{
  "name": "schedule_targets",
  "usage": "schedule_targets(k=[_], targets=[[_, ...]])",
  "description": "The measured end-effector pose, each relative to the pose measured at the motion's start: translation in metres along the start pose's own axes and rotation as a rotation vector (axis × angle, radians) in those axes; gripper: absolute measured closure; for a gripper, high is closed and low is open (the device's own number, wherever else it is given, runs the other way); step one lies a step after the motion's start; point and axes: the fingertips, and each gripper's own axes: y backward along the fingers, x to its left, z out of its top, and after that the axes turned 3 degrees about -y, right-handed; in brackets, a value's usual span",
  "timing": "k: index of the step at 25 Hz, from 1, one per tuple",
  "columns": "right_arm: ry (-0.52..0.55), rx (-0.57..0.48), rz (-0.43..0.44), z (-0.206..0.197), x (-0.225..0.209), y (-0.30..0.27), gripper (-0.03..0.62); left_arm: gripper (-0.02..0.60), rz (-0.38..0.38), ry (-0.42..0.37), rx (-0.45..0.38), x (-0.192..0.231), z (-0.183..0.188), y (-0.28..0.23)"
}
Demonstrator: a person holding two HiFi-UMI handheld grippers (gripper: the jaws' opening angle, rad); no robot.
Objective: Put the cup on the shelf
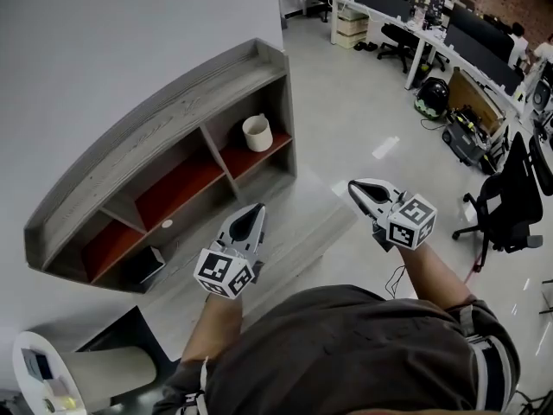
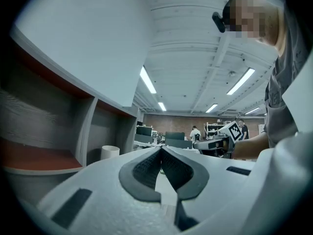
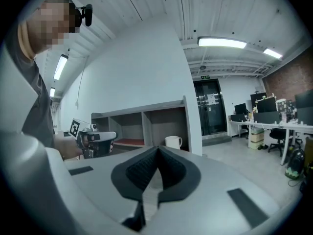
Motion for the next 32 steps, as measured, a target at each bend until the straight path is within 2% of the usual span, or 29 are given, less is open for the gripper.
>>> schedule_targets(k=[32], targets=[[0.029,0.003,-0.009,0.0018,-0.0020,-0.0033,0.605,0.586,-0.017,0.004,0.005,0.0017,-0.0036,-0.0061]])
